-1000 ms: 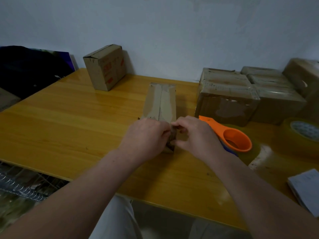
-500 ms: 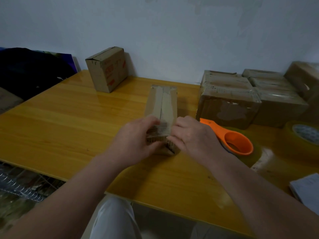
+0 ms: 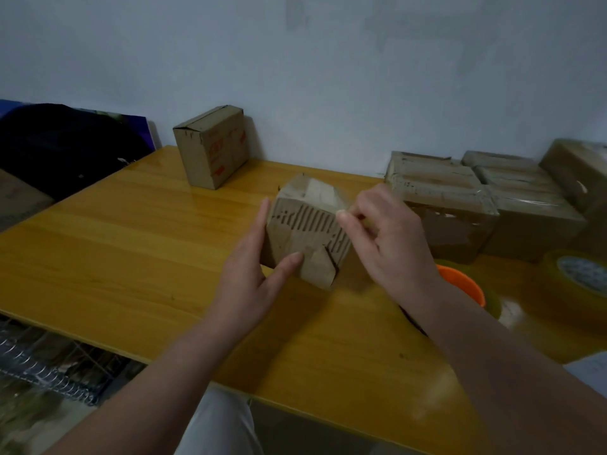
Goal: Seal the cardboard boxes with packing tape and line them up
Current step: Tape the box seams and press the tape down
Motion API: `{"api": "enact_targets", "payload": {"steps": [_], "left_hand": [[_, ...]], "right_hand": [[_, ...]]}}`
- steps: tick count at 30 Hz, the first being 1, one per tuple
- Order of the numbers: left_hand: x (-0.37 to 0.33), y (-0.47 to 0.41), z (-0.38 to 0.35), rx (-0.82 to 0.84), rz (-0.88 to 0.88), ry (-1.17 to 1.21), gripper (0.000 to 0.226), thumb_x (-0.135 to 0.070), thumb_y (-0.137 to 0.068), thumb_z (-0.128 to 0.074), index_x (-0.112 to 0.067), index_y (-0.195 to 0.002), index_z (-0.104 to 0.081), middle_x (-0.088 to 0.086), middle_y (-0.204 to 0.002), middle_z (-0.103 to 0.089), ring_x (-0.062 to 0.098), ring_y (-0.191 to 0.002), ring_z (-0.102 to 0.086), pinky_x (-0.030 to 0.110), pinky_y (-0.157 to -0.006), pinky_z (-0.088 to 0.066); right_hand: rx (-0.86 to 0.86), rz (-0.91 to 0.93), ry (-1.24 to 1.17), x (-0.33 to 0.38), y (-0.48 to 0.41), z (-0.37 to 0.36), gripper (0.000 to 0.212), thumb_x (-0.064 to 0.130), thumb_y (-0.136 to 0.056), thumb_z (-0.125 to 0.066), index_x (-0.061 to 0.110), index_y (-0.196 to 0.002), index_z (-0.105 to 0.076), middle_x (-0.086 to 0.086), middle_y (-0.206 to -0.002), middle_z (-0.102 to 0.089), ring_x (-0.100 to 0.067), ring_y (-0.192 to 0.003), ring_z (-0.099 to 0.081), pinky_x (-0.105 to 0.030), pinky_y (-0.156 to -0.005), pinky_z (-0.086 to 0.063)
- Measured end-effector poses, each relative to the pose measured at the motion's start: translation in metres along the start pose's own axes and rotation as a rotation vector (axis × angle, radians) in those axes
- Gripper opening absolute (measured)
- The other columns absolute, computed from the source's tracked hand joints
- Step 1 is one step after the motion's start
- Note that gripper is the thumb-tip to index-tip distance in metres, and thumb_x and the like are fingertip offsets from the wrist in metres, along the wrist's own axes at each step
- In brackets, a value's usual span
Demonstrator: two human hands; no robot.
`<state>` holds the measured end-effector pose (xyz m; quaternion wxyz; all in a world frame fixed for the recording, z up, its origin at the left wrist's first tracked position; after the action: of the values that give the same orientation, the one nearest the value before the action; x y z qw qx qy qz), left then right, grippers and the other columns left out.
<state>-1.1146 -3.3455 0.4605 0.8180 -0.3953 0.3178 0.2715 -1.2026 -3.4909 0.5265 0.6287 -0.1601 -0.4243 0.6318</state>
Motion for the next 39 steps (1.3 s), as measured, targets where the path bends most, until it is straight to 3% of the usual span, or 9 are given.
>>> {"api": "enact_targets", "payload": {"steps": [5,8,13,18,21,27,29,34,39], "left_hand": [[-0.021,0.001,0.000,-0.054,-0.108,0.005,0.078,-0.053,-0.086,-0.050,-0.035,-0.151,-0.010,-0.036,-0.132,-0.034,0.001,-0.124,-0.045,0.040,-0.092,-0.053],[-0.025,0.004,-0.001,-0.070,-0.140,-0.020,0.075,-0.050,-0.087,-0.051,-0.039,-0.149,-0.010,-0.032,-0.127,-0.037,-0.003,-0.117,-0.046,0.029,-0.090,-0.053],[-0.042,0.008,-0.002,-0.069,-0.235,-0.092,0.076,-0.041,-0.091,-0.054,-0.023,-0.149,-0.009,-0.010,-0.129,-0.042,-0.008,-0.109,-0.041,-0.002,-0.086,-0.036],[-0.049,0.010,-0.002,-0.068,-0.354,-0.192,0.070,-0.045,-0.095,-0.043,-0.023,-0.151,-0.008,-0.009,-0.144,-0.035,0.002,-0.121,-0.043,0.011,-0.094,-0.042],[-0.051,0.012,-0.005,-0.084,-0.389,-0.304,0.066,-0.046,-0.096,-0.040,-0.021,-0.151,-0.013,0.005,-0.149,-0.038,0.010,-0.127,-0.043,0.020,-0.096,-0.044],[-0.053,0.015,-0.007,-0.104,-0.467,-0.505,0.065,-0.049,-0.096,-0.040,-0.019,-0.149,-0.018,0.010,-0.148,-0.039,0.022,-0.104,-0.064,0.027,-0.066,-0.056],[-0.052,0.016,-0.008,-0.094,-0.480,-0.540,0.064,-0.052,-0.097,-0.039,-0.020,-0.149,-0.021,0.009,-0.149,-0.039,0.021,-0.110,-0.062,0.024,-0.066,-0.053],[-0.045,0.020,-0.008,0.008,-0.539,-0.457,0.048,-0.049,-0.100,-0.033,-0.029,-0.144,-0.032,0.010,-0.149,-0.037,0.026,-0.113,-0.061,0.032,-0.072,-0.059],[-0.040,0.005,0.011,-0.100,-0.380,-0.256,0.045,-0.041,-0.088,-0.051,-0.028,-0.130,-0.044,-0.010,-0.136,-0.045,0.012,-0.118,-0.052,0.025,-0.081,-0.054]], "right_hand": [[0.016,-0.089,-0.055,0.004,-0.005,0.004,0.030,0.038,-0.097,-0.036,0.015,-0.090,-0.054,0.006,-0.084,-0.053,-0.007,-0.076,-0.051,-0.022,-0.061,-0.044],[0.034,-0.072,0.025,0.012,-0.004,0.009,0.030,0.047,-0.093,-0.040,0.023,-0.097,-0.057,0.012,-0.087,-0.056,-0.004,-0.078,-0.052,-0.020,-0.061,-0.043],[-0.011,-0.030,0.277,0.022,-0.012,0.019,0.040,0.058,-0.089,-0.045,0.027,-0.100,-0.068,0.009,-0.084,-0.061,-0.009,-0.076,-0.054,-0.020,-0.055,-0.037],[-0.035,-0.100,0.144,0.020,-0.011,0.016,0.040,0.054,-0.091,-0.043,0.027,-0.098,-0.071,0.007,-0.087,-0.061,-0.012,-0.084,-0.053,-0.017,-0.062,-0.034],[-0.050,-0.119,0.024,0.019,-0.009,0.012,0.038,0.049,-0.091,-0.044,0.025,-0.096,-0.073,0.007,-0.087,-0.061,-0.015,-0.084,-0.055,-0.028,-0.067,-0.042],[-0.062,-0.137,-0.137,0.013,-0.007,0.010,0.024,0.033,-0.091,-0.056,0.018,-0.087,-0.074,0.007,-0.084,-0.059,-0.014,-0.082,-0.056,-0.028,-0.072,-0.044],[-0.052,-0.137,-0.166,0.013,-0.006,0.011,0.023,0.032,-0.090,-0.056,0.018,-0.086,-0.074,0.009,-0.083,-0.058,-0.013,-0.081,-0.057,-0.025,-0.072,-0.044],[0.020,-0.097,-0.167,0.007,0.002,0.005,0.027,0.038,-0.090,-0.056,0.018,-0.087,-0.074,0.008,-0.083,-0.060,-0.012,-0.082,-0.056,-0.030,-0.070,-0.046],[0.097,-0.050,-0.097,0.009,0.015,-0.007,0.035,0.044,-0.089,-0.049,0.021,-0.092,-0.075,0.013,-0.084,-0.057,0.001,-0.078,-0.043,-0.014,-0.068,-0.032]]}}
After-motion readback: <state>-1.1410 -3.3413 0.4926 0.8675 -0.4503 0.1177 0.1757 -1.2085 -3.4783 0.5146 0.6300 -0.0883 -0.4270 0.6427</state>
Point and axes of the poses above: each hand's wrist, its own y-axis away from the middle knuckle, its own z-axis out of the back of the hand, x = y × z, the point moved 8 cm from there along -y, towards the middle knuckle
